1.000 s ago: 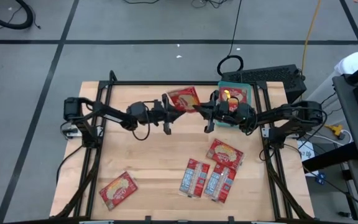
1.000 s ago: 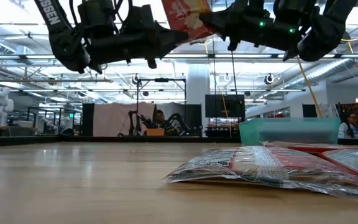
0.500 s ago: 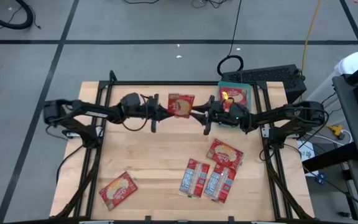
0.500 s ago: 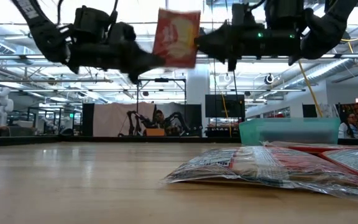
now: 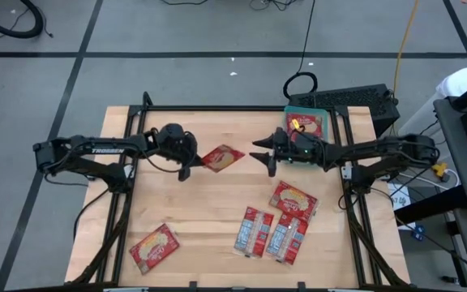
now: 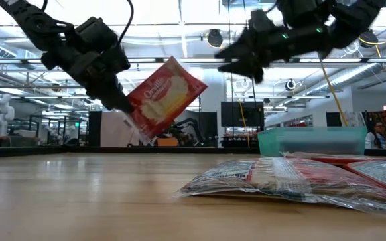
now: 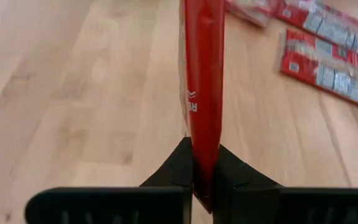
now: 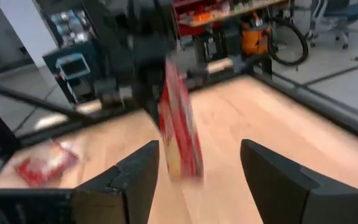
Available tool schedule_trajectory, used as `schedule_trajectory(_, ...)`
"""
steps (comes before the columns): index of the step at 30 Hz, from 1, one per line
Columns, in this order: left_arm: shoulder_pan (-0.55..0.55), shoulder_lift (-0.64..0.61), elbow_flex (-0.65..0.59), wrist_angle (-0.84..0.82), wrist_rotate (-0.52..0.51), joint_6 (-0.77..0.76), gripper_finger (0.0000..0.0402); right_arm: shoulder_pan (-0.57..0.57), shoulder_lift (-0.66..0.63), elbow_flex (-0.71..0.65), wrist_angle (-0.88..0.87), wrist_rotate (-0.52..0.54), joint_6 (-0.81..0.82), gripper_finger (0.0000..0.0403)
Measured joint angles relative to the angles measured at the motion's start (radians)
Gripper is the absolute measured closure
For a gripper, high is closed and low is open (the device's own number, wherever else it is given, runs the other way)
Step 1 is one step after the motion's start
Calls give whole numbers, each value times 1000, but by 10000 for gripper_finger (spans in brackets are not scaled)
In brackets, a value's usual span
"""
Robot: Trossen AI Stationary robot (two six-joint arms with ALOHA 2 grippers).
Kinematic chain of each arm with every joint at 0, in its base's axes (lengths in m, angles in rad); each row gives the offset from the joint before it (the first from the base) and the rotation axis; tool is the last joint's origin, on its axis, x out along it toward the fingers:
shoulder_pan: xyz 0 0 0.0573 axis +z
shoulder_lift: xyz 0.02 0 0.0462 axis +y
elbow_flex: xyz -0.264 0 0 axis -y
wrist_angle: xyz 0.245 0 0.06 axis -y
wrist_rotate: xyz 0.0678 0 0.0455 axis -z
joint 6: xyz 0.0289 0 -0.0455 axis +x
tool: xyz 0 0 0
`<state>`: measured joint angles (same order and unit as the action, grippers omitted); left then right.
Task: Sort popcorn bags into baskets
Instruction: Put the red popcorn bag into the green bin
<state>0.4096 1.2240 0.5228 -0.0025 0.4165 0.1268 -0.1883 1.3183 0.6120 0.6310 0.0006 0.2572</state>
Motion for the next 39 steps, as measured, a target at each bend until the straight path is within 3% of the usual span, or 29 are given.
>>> schedule_trajectory(7, -13, 1, 0, -25, -7, 43, 374, -1, 123, 218, -281, -4, -143, 183)
schedule_trajectory(15, -25, 1, 0, -24, -46, 74, 383, -2, 306, 332, -310, -56, -193, 188)
schedule_trajectory(20, -32, 1, 0, -15, -55, 74, 375, -2, 337, 341, -307, -79, -217, 250)
schedule_trajectory(26, -41, 1, 0, 51, -88, 70, 329, -2, 323, 340, -325, -80, -222, 386)
schedule_trajectory(30, -61, 1, 1, 144, -148, 54, 303, -16, 273, 338, -386, -65, -216, 385)
schedule_trajectory(39, -107, 1, 2, 219, -342, 7, 205, -55, 56, 337, -701, 96, -224, 397)
